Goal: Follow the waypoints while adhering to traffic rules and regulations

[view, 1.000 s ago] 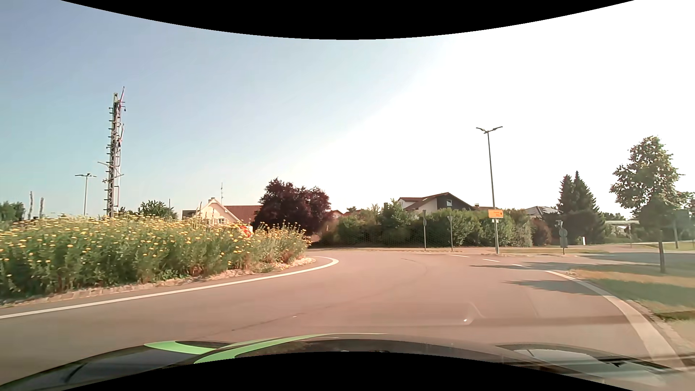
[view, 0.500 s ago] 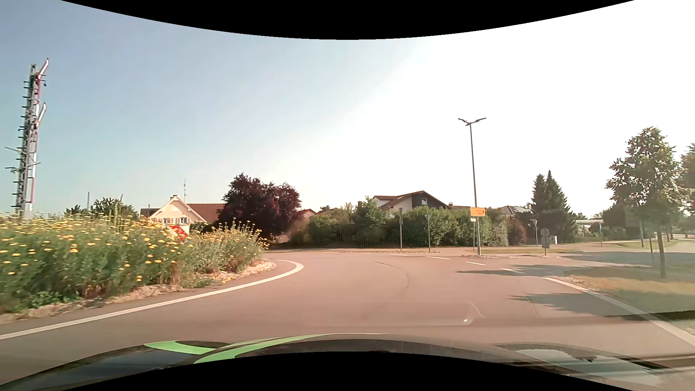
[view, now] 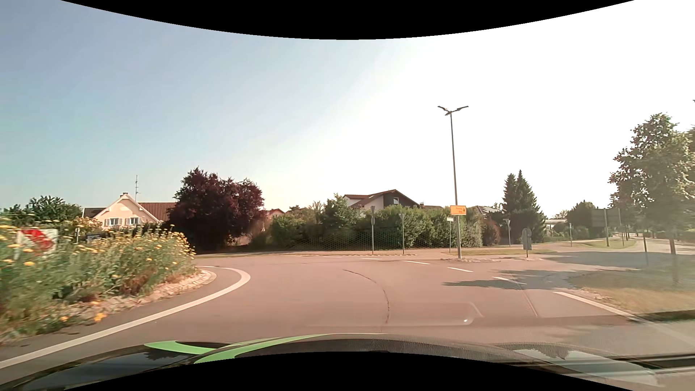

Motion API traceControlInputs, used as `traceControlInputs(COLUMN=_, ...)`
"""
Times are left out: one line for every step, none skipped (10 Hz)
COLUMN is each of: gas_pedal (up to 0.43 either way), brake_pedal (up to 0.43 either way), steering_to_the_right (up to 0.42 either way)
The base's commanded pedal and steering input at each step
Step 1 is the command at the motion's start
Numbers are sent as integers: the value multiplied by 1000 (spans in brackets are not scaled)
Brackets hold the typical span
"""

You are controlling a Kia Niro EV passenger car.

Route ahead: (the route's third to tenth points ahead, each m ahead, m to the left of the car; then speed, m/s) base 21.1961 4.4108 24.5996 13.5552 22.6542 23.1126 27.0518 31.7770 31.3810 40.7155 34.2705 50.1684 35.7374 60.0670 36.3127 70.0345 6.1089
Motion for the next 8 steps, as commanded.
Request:
traceControlInputs(gas_pedal=358, brake_pedal=0, steering_to_the_right=53)
traceControlInputs(gas_pedal=339, brake_pedal=0, steering_to_the_right=33)
traceControlInputs(gas_pedal=319, brake_pedal=0, steering_to_the_right=6)
traceControlInputs(gas_pedal=299, brake_pedal=0, steering_to_the_right=-27)
traceControlInputs(gas_pedal=248, brake_pedal=0, steering_to_the_right=-69)
traceControlInputs(gas_pedal=228, brake_pedal=0, steering_to_the_right=-102)
traceControlInputs(gas_pedal=197, brake_pedal=0, steering_to_the_right=-126)
traceControlInputs(gas_pedal=197, brake_pedal=0, steering_to_the_right=-148)
